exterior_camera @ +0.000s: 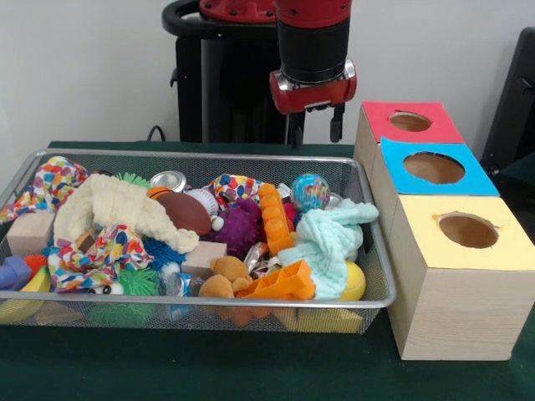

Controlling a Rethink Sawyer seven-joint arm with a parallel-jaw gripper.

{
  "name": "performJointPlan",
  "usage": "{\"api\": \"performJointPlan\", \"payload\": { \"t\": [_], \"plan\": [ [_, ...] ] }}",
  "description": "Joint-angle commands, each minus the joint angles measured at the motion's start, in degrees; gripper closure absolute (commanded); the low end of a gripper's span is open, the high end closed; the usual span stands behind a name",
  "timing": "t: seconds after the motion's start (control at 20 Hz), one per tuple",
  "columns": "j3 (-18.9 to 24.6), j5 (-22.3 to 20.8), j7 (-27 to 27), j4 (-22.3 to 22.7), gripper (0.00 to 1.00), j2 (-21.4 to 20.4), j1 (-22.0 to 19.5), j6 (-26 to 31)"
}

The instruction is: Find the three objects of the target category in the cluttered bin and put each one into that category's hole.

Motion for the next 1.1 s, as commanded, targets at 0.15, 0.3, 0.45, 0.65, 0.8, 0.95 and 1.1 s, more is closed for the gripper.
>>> {"api": "performJointPlan", "payload": {
  "t": [0.15,0.3,0.45,0.65,0.8,0.95,1.1],
  "plan": [
    [1.8,-0.2,0.2,-1.0,0.00,1.3,-0.1,4.9],
    [-0.6,-3.1,1.5,-2.6,0.00,0.7,1.8,3.7],
    [-3.3,-6.4,3.7,-4.1,0.00,-0.4,3.6,-1.4],
    [-6.4,-9.9,6.0,-5.7,0.00,-1.9,5.5,-4.5],
    [-7.3,-10.3,7.4,-5.8,0.00,-2.8,6.1,-6.3],
    [-8.7,-11.2,8.5,-6.1,0.00,-4.0,7.0,-7.9],
    [-10.0,-12.0,8.6,-6.3,0.00,-5.1,7.6,-8.8]
  ]
}}
